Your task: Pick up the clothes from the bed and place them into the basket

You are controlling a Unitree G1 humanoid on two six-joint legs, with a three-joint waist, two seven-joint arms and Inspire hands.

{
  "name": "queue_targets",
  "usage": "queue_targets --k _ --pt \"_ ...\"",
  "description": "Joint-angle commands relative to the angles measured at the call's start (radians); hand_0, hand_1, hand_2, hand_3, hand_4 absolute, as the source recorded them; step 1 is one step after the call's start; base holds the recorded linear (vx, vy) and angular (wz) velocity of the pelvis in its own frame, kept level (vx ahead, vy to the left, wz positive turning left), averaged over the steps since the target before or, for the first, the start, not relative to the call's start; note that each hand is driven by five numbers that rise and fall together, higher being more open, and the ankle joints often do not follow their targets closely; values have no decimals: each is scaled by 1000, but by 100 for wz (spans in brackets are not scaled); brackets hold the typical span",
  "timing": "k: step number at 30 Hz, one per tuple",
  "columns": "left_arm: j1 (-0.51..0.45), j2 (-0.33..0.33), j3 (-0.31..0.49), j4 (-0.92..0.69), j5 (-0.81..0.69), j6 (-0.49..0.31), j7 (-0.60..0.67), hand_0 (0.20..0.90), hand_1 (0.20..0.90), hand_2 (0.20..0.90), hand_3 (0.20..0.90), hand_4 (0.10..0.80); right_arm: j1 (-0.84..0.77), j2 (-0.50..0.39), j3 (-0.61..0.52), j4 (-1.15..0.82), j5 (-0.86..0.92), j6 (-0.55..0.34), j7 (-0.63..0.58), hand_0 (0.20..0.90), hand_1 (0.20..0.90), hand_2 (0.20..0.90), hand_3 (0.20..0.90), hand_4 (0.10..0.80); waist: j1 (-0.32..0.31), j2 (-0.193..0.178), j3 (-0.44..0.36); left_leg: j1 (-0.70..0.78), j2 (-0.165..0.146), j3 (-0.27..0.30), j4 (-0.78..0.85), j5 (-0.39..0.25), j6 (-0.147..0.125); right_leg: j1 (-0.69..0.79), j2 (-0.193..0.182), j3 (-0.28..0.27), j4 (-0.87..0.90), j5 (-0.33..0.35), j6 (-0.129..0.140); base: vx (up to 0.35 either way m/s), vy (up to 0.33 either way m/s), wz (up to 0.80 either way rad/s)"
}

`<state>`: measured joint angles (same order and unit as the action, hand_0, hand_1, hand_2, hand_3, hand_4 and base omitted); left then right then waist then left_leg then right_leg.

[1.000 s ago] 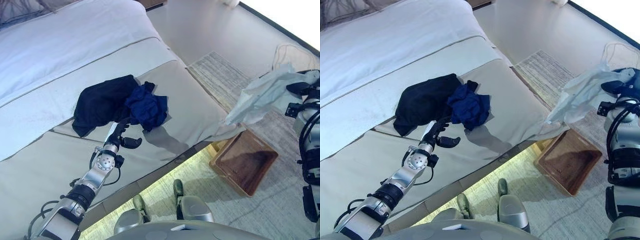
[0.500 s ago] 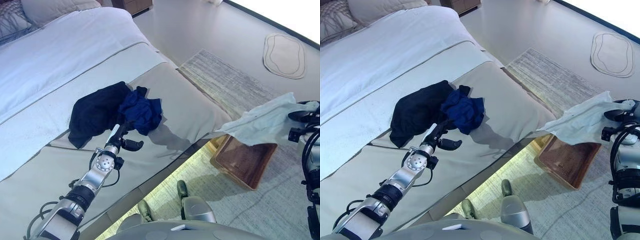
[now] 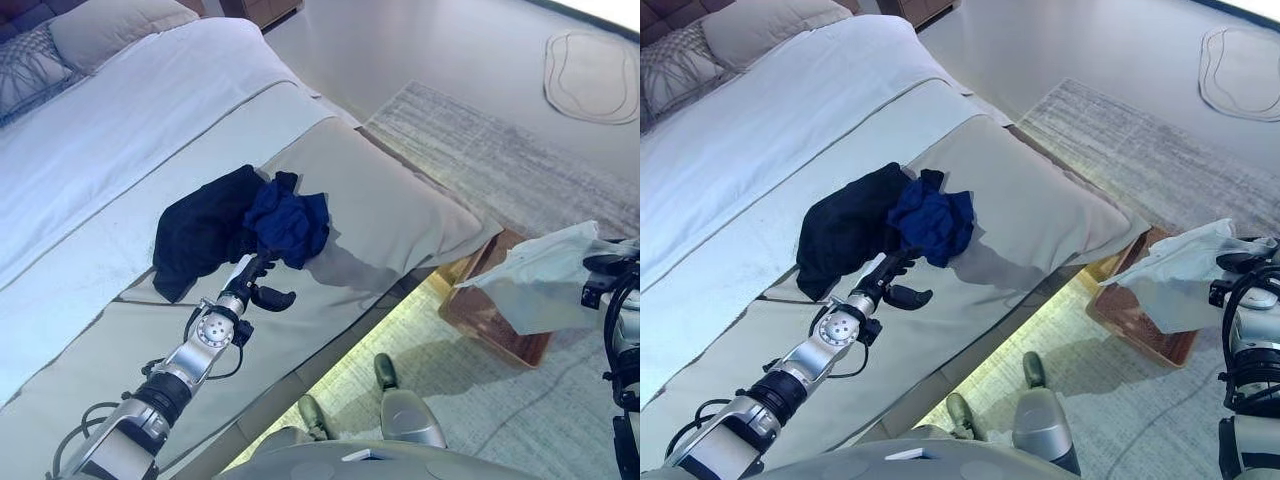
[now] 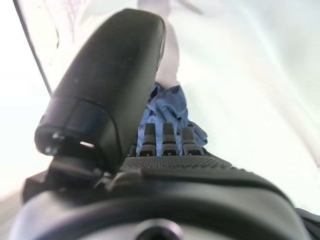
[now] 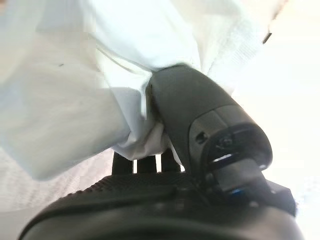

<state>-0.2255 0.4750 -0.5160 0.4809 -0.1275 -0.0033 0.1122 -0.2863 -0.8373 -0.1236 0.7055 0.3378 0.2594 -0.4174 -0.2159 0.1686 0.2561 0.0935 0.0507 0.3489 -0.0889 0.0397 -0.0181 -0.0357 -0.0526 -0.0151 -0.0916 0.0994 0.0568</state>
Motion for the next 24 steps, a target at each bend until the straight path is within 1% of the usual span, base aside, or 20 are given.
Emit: queue_targets --k 1,2,4,5,6,8,17,24 --pt "-64 22 7 -65 -12 -69 14 900 900 900 900 800 -120 -87 -33 -11 -14 -97 -42 300 300 300 200 100 2 -47 -18 8 25 -38 6 -47 -64 0 10 7 16 -27 28 0 0 0" --pt "-74 15 -3 -62 -13 -68 18 900 900 900 900 800 -129 -88 -24 -1 -28 -85 -39 300 300 300 200 100 -3 -39 -17 3 27 -34 4 -44 -69 -1 11 10 13 -30 29 -13 -30 -1" --pt "-77 14 -8 -65 -15 -65 19 900 900 900 900 800 -130 -87 -17 11 -34 -84 -38 300 300 300 200 100 -4 -36 -18 3 29 -33 4 -42 -71 -1 11 10 13 -31 29 -2 -42 -3" --pt "-78 14 -12 -67 -15 -62 19 900 900 900 900 800 -125 -85 -9 25 -37 -88 -45 556 556 556 499 399 -4 -35 -20 3 30 -34 4 -42 -71 1 13 10 12 -32 28 12 -51 0" --pt "-78 13 -16 -65 -14 -61 19 900 900 900 900 800 -125 -82 -7 35 -37 -87 -44 900 900 900 900 800 -4 -35 -22 3 31 -33 5 -42 -73 1 13 8 13 -33 28 10 -45 2" --pt "-79 14 -20 -64 -15 -59 17 900 900 900 900 800 -122 -82 -7 68 -53 -93 -26 900 900 900 900 800 -2 -34 -26 3 32 -35 7 -40 -74 4 14 7 13 -34 26 9 -18 2" --pt "-68 31 -30 -75 -22 -68 9 900 900 900 900 800 -118 -90 -5 148 -56 -119 -26 900 900 900 900 800 9 -28 -30 5 36 -42 7 -39 -74 9 14 1 13 -35 26 3 2 2" --pt "-54 38 -20 -74 -22 -75 2 900 900 900 900 800 -103 -94 -7 124 -68 -154 -20 900 900 900 900 800 10 -34 -42 8 36 -43 6 -41 -72 12 16 3 13 -36 25 5 5 3"
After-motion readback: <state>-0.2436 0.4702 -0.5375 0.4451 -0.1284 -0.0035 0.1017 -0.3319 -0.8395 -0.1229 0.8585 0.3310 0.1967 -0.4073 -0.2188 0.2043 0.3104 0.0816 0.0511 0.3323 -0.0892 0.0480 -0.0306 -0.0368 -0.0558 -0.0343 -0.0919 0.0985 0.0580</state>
